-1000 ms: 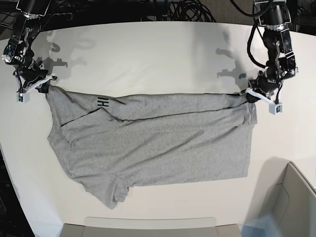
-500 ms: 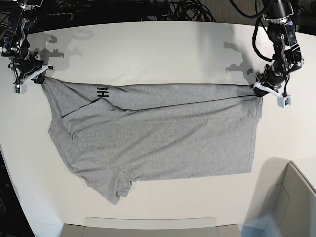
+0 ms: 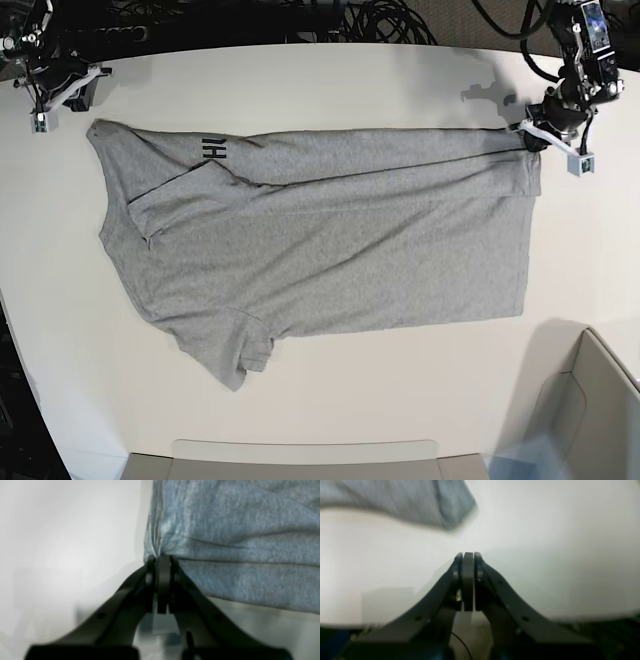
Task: Fold the T-shirt properly
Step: 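Drag the folded shirt toward the arms with both grippers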
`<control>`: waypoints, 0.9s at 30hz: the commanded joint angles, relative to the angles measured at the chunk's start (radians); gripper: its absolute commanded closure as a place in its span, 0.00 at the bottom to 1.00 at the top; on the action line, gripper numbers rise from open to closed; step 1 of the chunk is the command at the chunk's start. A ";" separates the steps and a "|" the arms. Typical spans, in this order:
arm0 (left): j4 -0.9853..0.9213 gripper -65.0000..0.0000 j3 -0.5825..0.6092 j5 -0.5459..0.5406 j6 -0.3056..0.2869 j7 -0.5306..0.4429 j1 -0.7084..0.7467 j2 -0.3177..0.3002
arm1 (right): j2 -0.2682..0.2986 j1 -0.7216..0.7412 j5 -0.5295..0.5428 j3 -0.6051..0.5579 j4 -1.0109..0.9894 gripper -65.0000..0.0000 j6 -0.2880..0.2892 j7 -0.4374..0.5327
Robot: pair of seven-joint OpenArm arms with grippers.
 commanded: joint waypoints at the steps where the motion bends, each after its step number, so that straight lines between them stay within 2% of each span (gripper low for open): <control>1: 0.012 1.00 -0.024 0.039 0.020 0.040 0.039 -0.014 | 0.019 -0.024 0.008 0.017 0.022 1.00 0.025 0.014; 5: 0.035 1.00 -0.086 0.039 0.018 0.040 0.107 -0.014 | 0.017 -0.072 0.008 0.017 0.023 1.00 0.026 0.014; 9: 0.035 1.00 -0.103 0.039 0.018 0.038 0.107 -0.014 | 0.015 -0.070 0.008 0.013 0.023 1.00 0.026 0.017; 17: 0.032 1.00 -0.099 0.039 0.018 0.038 0.050 -0.014 | -0.023 0.037 0.008 0.004 0.073 1.00 0.026 0.015; 22: 0.032 1.00 -0.099 0.039 0.018 0.038 0.047 -0.014 | -0.026 0.095 0.008 -0.080 0.080 0.69 0.026 0.015; 24: 0.032 1.00 -0.099 0.039 0.018 0.038 0.047 -0.014 | -0.021 0.108 0.008 -0.117 0.080 0.62 0.026 0.015; 27: 0.032 1.00 -0.099 0.039 0.018 0.038 0.047 -0.014 | -0.015 0.132 0.008 -0.168 0.059 0.61 0.026 0.015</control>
